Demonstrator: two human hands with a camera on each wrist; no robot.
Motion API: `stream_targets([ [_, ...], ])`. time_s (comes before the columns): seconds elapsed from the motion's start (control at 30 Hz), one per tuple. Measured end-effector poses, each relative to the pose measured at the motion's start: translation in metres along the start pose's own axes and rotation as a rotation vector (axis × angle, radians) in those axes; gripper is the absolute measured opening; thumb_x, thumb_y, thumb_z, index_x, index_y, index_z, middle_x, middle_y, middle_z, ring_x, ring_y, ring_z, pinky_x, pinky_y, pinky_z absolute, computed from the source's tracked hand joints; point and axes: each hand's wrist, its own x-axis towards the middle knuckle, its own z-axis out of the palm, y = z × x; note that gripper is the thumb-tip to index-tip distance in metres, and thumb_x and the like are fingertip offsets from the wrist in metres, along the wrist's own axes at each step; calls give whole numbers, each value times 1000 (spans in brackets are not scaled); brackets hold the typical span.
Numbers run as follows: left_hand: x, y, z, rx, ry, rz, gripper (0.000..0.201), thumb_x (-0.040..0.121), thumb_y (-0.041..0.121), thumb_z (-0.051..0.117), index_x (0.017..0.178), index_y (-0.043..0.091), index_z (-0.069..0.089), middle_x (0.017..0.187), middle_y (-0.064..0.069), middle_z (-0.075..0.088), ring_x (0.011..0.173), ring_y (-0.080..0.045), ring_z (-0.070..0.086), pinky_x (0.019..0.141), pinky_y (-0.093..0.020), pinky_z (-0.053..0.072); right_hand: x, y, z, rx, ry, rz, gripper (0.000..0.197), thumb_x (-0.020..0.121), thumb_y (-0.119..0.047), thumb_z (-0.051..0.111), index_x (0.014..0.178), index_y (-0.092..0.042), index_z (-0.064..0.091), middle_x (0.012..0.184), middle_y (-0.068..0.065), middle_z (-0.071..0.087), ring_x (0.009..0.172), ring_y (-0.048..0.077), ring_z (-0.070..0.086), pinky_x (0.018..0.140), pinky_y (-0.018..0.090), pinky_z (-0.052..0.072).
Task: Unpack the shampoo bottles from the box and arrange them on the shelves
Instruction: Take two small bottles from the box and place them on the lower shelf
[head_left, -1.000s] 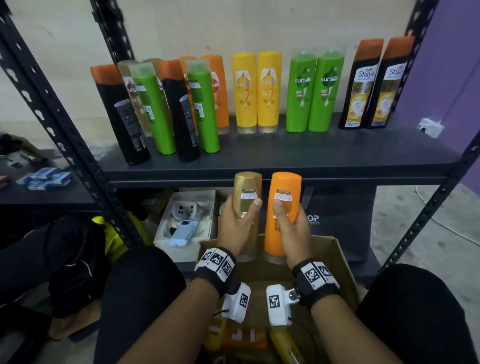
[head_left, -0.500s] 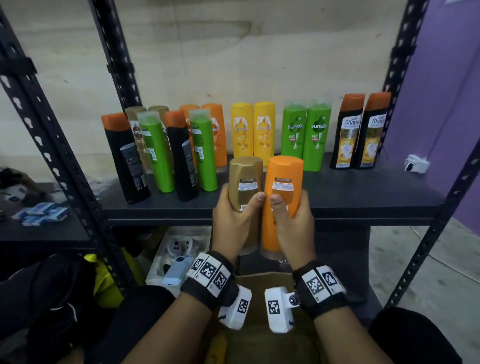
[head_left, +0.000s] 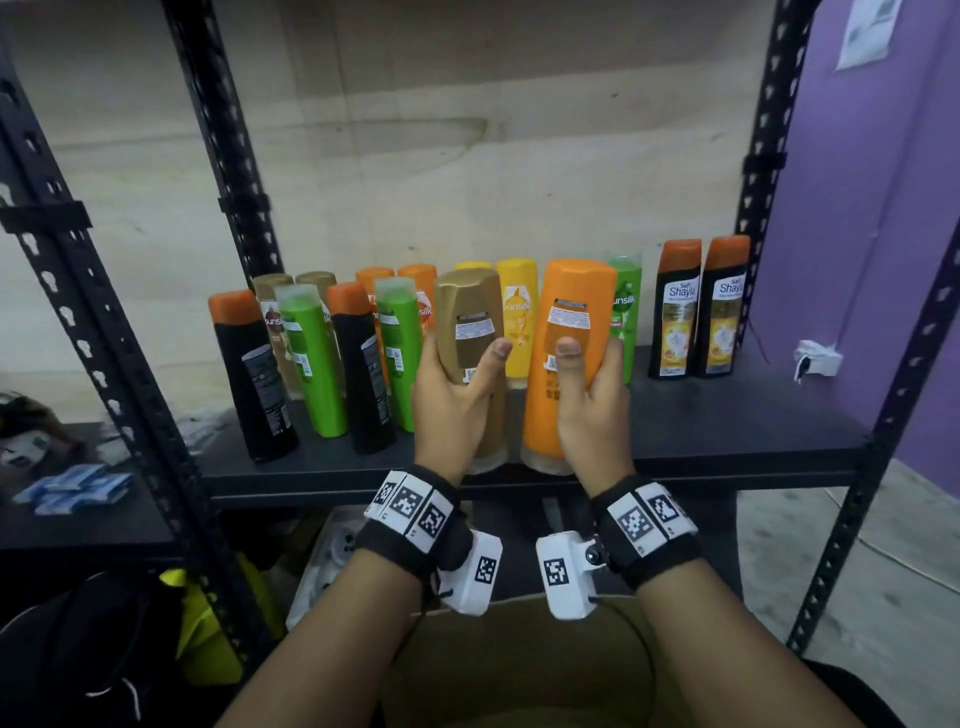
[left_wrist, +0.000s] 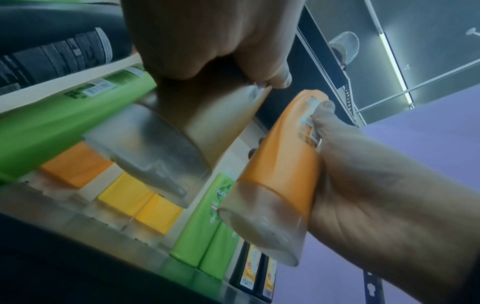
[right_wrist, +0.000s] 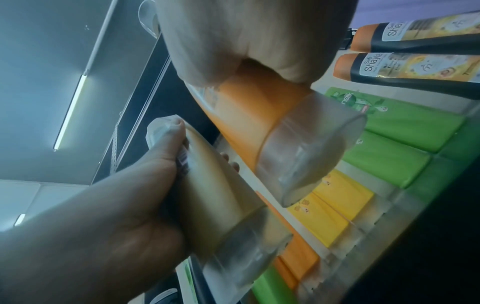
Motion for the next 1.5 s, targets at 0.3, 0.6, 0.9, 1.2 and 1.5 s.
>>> stream_targets([
  [0.3, 7, -30, 2, 0, -6, -74, 49, 89, 47, 77, 128, 23, 61, 113, 15, 74, 105, 1, 69, 86, -14, 53, 3, 26, 9, -18, -102, 40, 50, 96, -63, 51, 133, -29, 47, 112, -27, 65, 99, -11, 64, 80, 8, 49],
  [0.6, 14, -58, 2, -78, -4, -82, 65, 85, 55, 75, 134, 16, 59, 118, 10, 74, 110, -4, 70, 91, -20, 56, 0, 44, 19, -42, -122, 82, 41, 96, -55, 56, 128, -32, 45, 113, -25, 63, 96, -18, 61, 76, 0, 44],
  [0.9, 9, -90, -5, -47, -75, -171, 43, 83, 67, 72, 115, 40, 64, 111, 16, 75, 105, -5, 71, 85, -22, 56, 0, 66, 33, -87, -65, 27, 42, 99, -52, 59, 132, -34, 41, 123, -11, 60, 108, -3, 61, 87, 9, 47],
  [1.2, 11, -115, -2, 224, -255, -240, 59, 101, 41, 62, 149, 25, 34, 130, 10, 62, 119, -12, 60, 101, -34, 51, 14, 81, 46, -301, -114, 19, 56, 104, -43, 51, 146, -9, 35, 141, 9, 37, 130, 26, 45, 108, 45, 41],
  [1.5, 17, -111, -5, 331, -411, -361, 77, 99, 29, 62, 155, 29, 10, 147, -8, 49, 134, -27, 50, 114, -50, 42, 8, 91, 39, -471, -183, 97, 71, 99, -29, 57, 158, -22, 18, 144, 11, 32, 132, 32, 35, 104, 50, 40],
])
